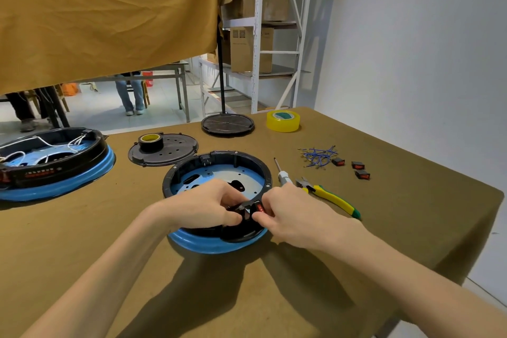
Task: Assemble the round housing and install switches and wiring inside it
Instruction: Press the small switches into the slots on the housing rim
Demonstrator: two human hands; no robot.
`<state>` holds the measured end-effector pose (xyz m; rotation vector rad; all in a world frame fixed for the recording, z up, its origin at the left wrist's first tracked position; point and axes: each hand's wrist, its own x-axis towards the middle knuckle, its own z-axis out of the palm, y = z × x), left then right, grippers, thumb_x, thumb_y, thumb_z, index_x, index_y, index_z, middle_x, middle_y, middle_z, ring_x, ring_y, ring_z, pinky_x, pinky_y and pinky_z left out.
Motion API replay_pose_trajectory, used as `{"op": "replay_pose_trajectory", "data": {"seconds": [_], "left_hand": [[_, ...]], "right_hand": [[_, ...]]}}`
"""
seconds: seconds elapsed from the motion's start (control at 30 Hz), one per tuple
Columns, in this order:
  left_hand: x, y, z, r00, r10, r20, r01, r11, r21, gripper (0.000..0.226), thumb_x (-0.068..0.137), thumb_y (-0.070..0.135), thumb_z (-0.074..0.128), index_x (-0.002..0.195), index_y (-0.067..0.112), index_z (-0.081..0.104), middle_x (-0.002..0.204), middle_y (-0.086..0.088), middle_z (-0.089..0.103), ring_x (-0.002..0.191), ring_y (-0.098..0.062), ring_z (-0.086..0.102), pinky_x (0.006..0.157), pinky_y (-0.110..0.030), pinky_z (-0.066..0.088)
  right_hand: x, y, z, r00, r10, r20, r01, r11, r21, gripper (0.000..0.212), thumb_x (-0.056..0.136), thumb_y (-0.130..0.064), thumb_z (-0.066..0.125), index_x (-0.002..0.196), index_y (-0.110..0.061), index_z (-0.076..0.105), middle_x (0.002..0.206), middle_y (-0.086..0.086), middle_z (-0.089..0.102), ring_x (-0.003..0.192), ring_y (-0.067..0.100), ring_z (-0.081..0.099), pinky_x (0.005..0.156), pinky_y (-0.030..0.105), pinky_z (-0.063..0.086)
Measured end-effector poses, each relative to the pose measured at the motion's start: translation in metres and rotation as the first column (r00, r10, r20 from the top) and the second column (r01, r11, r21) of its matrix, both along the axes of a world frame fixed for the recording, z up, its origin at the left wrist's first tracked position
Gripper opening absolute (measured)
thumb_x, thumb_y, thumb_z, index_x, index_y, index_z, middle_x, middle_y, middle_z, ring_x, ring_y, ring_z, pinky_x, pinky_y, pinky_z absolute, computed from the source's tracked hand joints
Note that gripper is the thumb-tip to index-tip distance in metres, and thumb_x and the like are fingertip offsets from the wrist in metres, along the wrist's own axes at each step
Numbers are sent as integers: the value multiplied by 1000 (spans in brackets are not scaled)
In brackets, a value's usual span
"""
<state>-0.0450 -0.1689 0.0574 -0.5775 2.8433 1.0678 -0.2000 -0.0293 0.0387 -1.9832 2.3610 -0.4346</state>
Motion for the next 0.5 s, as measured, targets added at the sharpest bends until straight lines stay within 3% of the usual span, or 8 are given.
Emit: {"op": "replay_pose_trajectory", "data": {"seconds": [0.1,0.27,0.37,0.5], "left_hand": [[-4,6,-4,1000,-22,-9,22,998,-67,16,94,22,63,106,18,74,97,-14,73,91,-31,67,82,-46,55],[-5,10,-6,999,0,-32,-4,993,-116,15,92,20,61,100,22,73,91,-15,72,86,-32,66,79,-55,55],[-6,10,-7,999,11,-46,-17,993,-119,17,92,20,61,105,24,73,94,-8,74,89,-26,68,82,-51,57],[-7,7,-9,997,24,-67,-30,995,-95,22,94,20,62,108,36,66,102,12,71,94,-5,67,84,-27,58]], "right_hand": [[5,3,-7,998,-31,60,35,997,-65,29,102,-40,57,83,-19,63,70,-5,58,60,10,58,51,22,47],[11,11,-23,984,-48,169,85,972,-217,30,102,-36,58,76,-23,62,64,-10,55,55,10,52,53,19,42],[14,14,-30,974,-37,222,100,954,-281,28,102,-36,59,82,-19,70,67,-10,60,62,11,57,57,23,46],[16,17,-35,972,-24,235,105,934,-341,27,102,-36,60,88,-18,73,70,-9,62,69,11,59,60,27,48]]}}
